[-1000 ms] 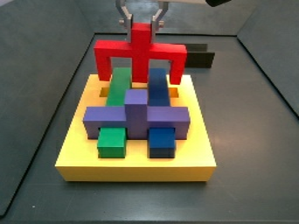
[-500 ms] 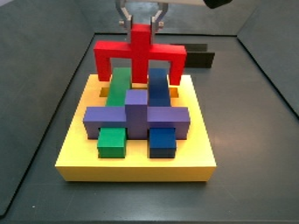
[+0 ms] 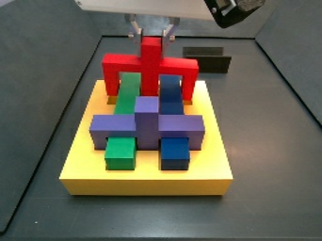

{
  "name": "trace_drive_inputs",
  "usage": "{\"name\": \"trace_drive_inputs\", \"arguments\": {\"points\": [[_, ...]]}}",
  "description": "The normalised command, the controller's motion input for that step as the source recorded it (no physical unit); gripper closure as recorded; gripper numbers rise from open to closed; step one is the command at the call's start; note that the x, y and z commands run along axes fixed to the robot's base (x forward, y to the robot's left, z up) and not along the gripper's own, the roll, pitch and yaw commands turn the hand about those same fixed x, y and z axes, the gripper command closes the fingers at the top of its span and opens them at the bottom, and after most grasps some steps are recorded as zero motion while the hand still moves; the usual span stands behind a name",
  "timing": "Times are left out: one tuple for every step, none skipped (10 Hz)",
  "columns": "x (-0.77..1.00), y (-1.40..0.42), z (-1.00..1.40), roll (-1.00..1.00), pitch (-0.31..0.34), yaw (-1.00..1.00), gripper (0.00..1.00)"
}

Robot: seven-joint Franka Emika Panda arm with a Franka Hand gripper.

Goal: Pick up the red object. Move up. Place the red object on the fixture. Regrasp the red object. Move to above the board. Insert the red object.
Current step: Insert the red object.

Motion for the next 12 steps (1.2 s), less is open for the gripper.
{"name": "trace_drive_inputs", "arguments": {"points": [[0.05, -0.03, -0.12, 0.06, 0.0, 0.0, 1.0], [0.03, -0.07, -0.18, 0.11, 0.0, 0.0, 1.0], [0.03, -0.09, -0.25, 0.12, 0.0, 0.0, 1.0], [0.02, -0.09, -0.25, 0.1, 0.0, 0.0, 1.0], [0.0, -0.11, -0.26, 0.11, 0.0, 0.0, 1.0], [0.02, -0.07, -0.1, 0.03, 0.0, 0.0, 1.0], [0.12, -0.04, 0.0, 0.0, 0.0, 0.0, 1.0], [0.05, 0.0, 0.0, -0.01, 0.0, 0.0, 1.0], [0.0, 0.0, -0.19, 0.0, -0.007, 0.0, 1.0], [0.08, 0.0, -0.37, 0.0, -0.047, 0.0, 1.0], [0.32, 0.03, -0.44, 0.0, -0.021, 0.0, 1.0], [0.47, 0.0, -0.39, 0.0, -0.013, 0.0, 1.0]]}}
